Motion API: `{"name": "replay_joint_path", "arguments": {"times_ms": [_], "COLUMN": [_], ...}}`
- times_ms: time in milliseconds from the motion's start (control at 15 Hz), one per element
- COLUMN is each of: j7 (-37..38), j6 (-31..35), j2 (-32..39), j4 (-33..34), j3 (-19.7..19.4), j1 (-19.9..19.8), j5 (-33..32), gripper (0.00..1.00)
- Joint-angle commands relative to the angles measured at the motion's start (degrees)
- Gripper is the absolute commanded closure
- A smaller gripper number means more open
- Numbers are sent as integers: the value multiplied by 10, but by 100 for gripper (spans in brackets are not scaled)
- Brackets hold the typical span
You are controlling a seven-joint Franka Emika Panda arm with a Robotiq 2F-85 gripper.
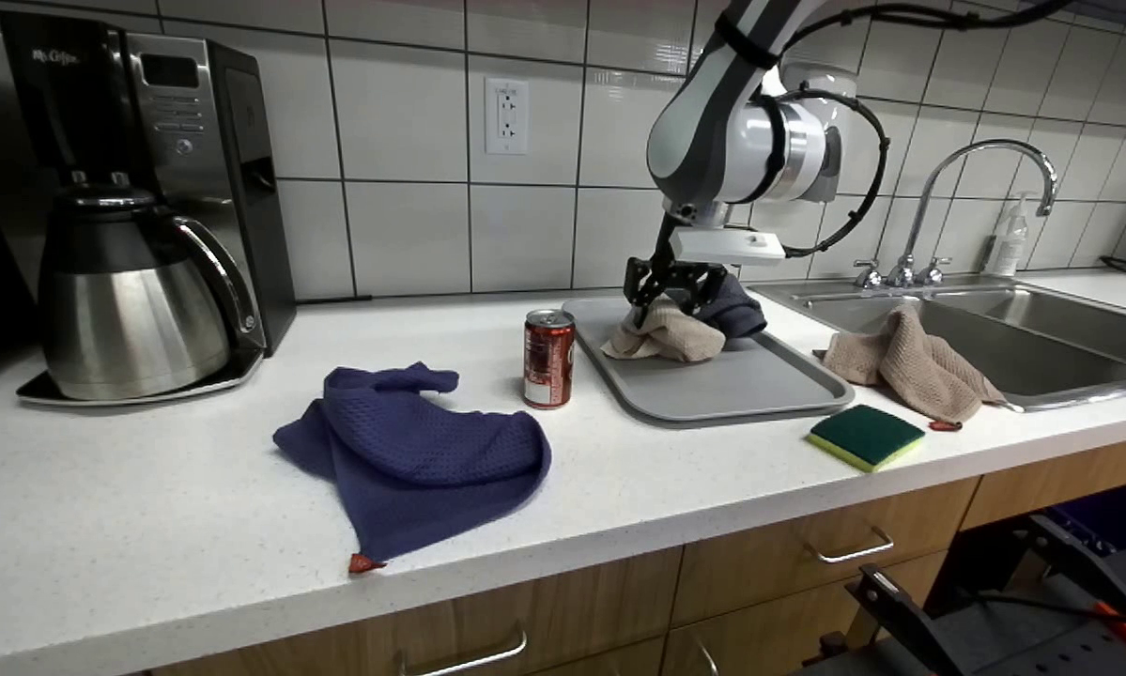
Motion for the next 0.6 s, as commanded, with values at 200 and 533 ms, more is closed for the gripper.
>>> {"name": "replay_joint_path", "arguments": {"times_ms": [200, 533], "j7": [-18, -19], "j6": [-21, -20], "j2": [-2, -7], "j4": [10, 6], "j3": [13, 13], "j1": [-18, -19], "j5": [0, 0], "gripper": [78, 100]}}
